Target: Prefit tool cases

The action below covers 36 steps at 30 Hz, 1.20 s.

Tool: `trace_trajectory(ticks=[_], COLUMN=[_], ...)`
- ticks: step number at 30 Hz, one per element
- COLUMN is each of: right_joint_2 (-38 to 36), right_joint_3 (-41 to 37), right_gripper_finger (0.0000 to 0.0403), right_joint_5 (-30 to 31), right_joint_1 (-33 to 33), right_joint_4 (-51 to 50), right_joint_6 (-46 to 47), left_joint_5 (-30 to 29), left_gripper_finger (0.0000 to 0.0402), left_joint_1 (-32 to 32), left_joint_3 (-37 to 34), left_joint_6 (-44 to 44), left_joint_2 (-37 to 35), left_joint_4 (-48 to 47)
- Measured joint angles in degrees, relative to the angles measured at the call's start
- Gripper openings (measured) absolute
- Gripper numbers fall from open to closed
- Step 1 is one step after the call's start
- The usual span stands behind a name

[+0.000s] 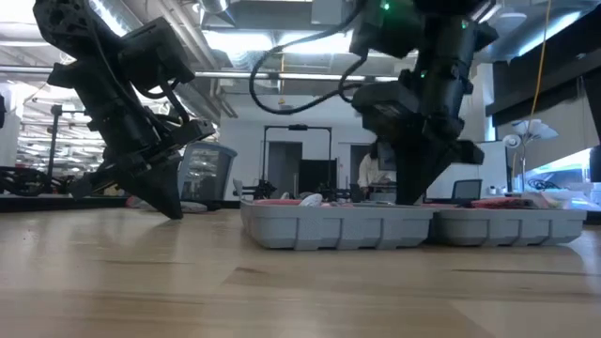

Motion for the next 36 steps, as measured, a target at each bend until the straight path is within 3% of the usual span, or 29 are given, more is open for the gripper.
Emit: trace_trajectory(ticks=[6,13,21,29,36], right_joint_2=[-1.0,-9.5,-7.2,-0.2,-6.6], right_joint_3=[0.5,5.0,2.1,-3.5,1.2], right_gripper_finger=[0.0000,0.0000,0.0000,0.0000,0.0000], right_joint_5=[-1.0,9.9,9.9,5.8,8.2], right_joint_1=[-0.2,-3.5,-4.7,-5.1,-6.4], right_joint_4=[-0.6,-8.4,-7.0,4.0,-3.3], right_joint_6=[-1.7,-4.6,-4.6,-4.1,-5.4], left_joint_5=[0.2,0.2,0.4,0.6,0.5], left_gripper_finger=[0.0000,0.0000,0.0000,0.0000,0.0000], left_joint_1=[0.1,0.5,0.7,1.5,2.1], left_joint_3=[0.0,0.0,0.0,0.0,0.0], left_joint_6=[0.0,-0.4,-0.4,-0.6,-0.4], left_joint_2=[-0.4,-0.4,-0.4,-0.3,-0.6], left_joint_4=[-0.2,-0.1,0.1,0.0,0.0])
